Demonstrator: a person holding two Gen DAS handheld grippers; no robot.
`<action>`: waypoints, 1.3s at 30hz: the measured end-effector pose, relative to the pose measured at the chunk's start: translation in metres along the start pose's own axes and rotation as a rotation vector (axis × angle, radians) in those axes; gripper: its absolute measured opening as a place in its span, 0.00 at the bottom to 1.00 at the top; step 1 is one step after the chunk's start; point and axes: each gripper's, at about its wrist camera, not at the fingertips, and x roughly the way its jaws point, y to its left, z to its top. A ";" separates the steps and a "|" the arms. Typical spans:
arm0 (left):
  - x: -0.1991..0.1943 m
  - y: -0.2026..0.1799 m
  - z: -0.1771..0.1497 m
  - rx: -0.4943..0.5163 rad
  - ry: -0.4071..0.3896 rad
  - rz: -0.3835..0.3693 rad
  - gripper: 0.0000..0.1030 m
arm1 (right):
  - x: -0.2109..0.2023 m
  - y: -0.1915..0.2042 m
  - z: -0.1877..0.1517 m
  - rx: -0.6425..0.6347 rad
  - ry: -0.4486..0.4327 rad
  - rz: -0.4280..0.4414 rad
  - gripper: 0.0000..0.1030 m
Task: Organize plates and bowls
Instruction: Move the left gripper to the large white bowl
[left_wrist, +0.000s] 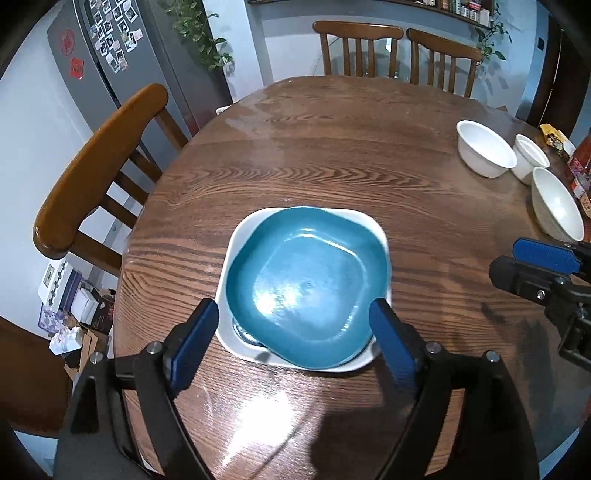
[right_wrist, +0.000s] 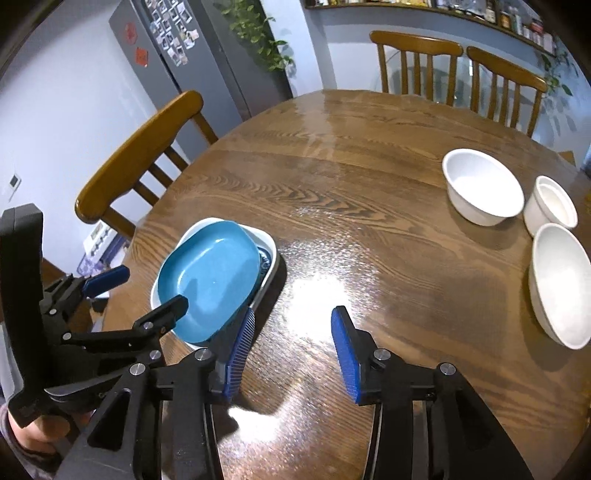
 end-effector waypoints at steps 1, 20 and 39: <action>-0.002 -0.002 0.000 0.001 -0.002 0.000 0.83 | -0.003 -0.002 -0.001 0.003 -0.005 -0.001 0.43; -0.035 -0.055 -0.003 0.033 -0.053 -0.041 0.96 | -0.059 -0.051 -0.031 0.087 -0.083 -0.026 0.45; -0.051 -0.126 -0.004 0.106 -0.074 -0.110 0.97 | -0.096 -0.121 -0.061 0.230 -0.137 -0.085 0.45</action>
